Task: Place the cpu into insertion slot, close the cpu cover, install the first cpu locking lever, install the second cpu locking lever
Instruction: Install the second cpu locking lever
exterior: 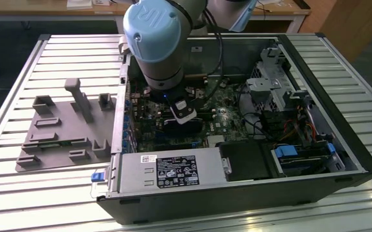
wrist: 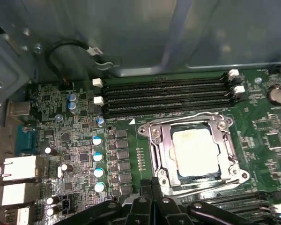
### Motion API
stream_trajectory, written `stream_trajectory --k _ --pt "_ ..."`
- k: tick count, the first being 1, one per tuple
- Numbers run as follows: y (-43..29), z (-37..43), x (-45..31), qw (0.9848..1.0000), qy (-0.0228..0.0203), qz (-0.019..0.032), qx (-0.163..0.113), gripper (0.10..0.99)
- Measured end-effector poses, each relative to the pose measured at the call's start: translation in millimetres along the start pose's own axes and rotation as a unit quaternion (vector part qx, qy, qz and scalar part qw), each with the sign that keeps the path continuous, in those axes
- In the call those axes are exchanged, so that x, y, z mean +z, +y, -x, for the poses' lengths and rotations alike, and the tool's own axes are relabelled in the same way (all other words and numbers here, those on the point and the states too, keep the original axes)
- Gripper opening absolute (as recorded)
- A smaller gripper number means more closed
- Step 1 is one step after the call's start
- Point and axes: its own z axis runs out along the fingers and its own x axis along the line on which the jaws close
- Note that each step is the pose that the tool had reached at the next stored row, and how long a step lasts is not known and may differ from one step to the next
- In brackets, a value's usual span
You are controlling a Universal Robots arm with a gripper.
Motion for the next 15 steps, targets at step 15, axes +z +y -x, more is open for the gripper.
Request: stream_trajectory --k 15 --pt "6.2 15.4 -10.2 0.9999 -0.0039 -0.0083 0.005 0.102"
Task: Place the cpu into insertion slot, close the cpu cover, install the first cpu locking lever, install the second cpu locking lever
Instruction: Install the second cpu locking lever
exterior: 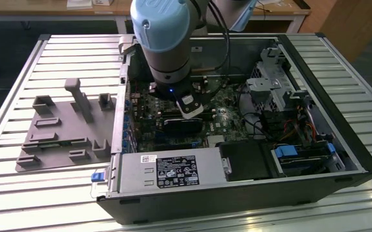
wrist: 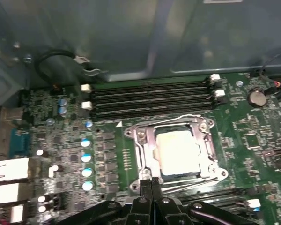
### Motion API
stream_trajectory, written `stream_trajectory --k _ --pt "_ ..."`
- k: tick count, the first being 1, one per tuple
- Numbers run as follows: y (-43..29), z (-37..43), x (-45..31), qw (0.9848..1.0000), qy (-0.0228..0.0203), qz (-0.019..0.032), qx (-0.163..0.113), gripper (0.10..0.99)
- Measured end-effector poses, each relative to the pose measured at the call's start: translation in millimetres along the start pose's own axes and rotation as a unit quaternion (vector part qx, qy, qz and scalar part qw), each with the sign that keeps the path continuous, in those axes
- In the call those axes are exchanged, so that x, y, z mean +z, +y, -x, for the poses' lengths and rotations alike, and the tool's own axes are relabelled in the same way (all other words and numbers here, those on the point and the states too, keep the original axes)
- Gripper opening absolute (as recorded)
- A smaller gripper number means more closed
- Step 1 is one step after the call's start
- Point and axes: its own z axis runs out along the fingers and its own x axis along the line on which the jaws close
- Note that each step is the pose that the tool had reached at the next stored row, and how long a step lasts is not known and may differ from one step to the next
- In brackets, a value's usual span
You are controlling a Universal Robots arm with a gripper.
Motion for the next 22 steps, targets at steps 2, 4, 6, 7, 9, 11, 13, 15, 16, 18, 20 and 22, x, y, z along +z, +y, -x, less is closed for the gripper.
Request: stream_trajectory --k 2,4,6,7,9,11,13,15,16,18,20,22 --pt "0.6 4.5 0.6 1.0 -0.0005 -0.0014 0.001 0.102" --pt "1.4 8.7 1.3 1.0 -0.0013 -0.0042 0.002 0.102" --pt "2.6 12.3 2.0 1.0 -0.0023 -0.0084 0.003 0.102" --pt "3.2 13.6 2.4 0.9999 -0.0028 -0.0107 0.003 0.102" --pt "5.1 15.9 3.3 0.9999 -0.0036 -0.0146 0.003 0.102" --pt "7.6 18.0 4.3 0.9998 -0.0041 -0.0172 0.003 0.102" --pt "10.4 20.0 5.6 0.9998 -0.0046 -0.0197 0.003 0.102" --pt "13.5 21.7 6.9 0.9997 -0.0049 -0.022 0.003 0.102" --pt "15.3 22.2 7.5 0.9997 -0.0051 -0.0238 0.003 0.102" --pt "19.2 23.1 9.0 0.9996 -0.0055 -0.0274 0.003 0.102" --pt "23.3 23.7 10.6 0.9994 -0.0063 -0.0326 0.002 0.102" --pt "28.0 23.6 12.3 0.9992 -0.007 -0.0387 0.001 0.102"
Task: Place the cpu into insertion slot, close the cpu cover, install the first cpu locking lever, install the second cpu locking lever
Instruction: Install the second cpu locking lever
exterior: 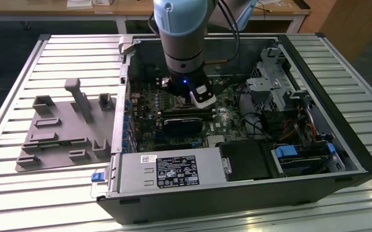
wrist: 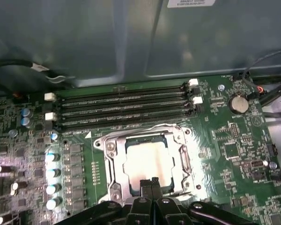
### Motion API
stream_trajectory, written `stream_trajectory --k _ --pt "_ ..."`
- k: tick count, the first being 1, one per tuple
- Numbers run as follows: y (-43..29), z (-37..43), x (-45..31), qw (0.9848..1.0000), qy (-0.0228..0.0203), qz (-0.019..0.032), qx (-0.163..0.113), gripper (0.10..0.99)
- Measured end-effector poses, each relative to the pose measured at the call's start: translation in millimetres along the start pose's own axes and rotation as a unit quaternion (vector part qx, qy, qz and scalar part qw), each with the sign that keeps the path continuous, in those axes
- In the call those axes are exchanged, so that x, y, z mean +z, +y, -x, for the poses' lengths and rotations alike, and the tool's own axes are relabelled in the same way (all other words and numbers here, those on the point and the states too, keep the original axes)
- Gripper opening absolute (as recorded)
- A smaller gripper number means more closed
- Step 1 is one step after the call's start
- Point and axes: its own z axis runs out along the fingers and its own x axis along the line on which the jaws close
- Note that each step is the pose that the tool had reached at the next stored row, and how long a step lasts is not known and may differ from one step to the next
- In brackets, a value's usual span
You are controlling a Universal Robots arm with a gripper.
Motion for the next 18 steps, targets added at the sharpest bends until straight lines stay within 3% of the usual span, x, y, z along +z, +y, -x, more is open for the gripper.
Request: stream_trajectory --k 8,13,18 --pt "21.1 -0.8 5.9 0.9996 -0.0038 -0.0275 -0.004 0.102" --pt "30.0 -0.3 8.4 0.9987 -0.0068 -0.0501 -0.007 0.102" --pt "34.4 0.0 3.6 0.9986 -0.007 -0.0522 -0.007 0.102"
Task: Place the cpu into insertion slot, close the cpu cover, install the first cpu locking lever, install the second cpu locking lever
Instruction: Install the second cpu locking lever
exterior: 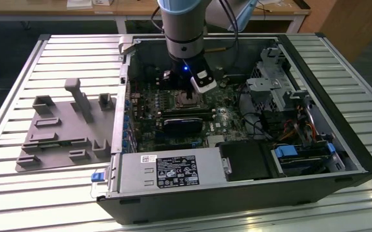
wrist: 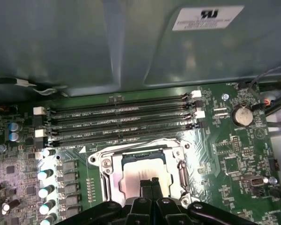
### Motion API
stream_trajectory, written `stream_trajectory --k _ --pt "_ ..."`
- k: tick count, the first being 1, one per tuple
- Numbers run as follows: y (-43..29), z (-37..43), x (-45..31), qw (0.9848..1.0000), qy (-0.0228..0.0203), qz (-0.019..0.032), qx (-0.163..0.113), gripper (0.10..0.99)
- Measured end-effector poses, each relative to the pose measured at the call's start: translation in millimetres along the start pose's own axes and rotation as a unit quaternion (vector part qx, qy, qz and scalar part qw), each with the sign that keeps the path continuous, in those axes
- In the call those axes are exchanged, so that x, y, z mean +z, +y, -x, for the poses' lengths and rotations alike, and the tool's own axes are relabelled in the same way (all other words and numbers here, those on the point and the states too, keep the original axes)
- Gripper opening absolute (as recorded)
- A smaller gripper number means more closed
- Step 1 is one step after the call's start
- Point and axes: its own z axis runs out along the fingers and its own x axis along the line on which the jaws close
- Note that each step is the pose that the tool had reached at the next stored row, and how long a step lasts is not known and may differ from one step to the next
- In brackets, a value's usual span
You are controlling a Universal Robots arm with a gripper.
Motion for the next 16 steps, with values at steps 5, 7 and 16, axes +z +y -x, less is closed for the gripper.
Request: stream_trajectory --k 5,7,16 --pt "2.9 1.3 -12.4 1.0 -0.0005 -0.0035 0.0 0.102" --pt "3.7 1.6 -15.7 1.0 -0.0013 -0.0086 -0.001 0.102" --pt "4.4 1.6 -16.4 0.9999 -0.0019 -0.0142 -0.002 0.102"
